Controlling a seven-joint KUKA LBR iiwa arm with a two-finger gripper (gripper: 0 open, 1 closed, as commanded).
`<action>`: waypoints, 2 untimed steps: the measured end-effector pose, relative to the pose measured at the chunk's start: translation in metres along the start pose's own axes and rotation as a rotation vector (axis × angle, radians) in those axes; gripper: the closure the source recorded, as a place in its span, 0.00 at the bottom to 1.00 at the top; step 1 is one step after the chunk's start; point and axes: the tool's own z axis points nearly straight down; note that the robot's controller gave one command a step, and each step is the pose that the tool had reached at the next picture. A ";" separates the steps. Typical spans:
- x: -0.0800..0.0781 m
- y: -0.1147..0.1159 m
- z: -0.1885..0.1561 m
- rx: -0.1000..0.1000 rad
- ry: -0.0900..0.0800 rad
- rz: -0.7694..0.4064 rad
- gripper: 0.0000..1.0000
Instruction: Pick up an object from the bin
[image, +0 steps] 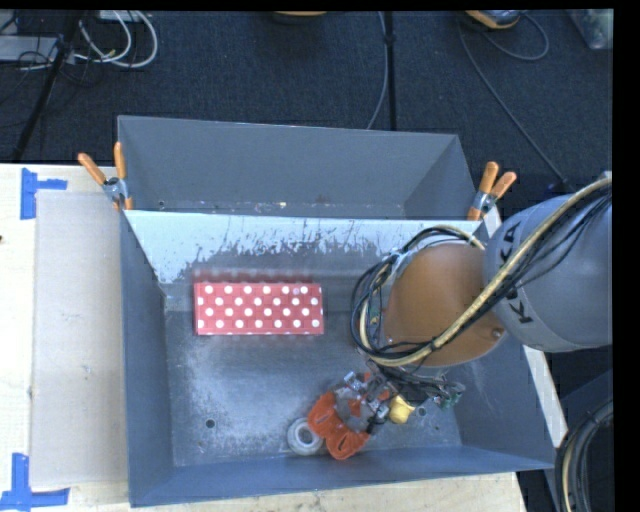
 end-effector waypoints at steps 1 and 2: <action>0.000 0.000 0.000 0.000 0.000 0.001 0.00; 0.000 0.000 0.000 0.000 0.000 0.002 0.00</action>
Offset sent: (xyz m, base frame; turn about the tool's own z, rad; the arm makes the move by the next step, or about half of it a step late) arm 0.0000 0.0000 0.0000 0.0000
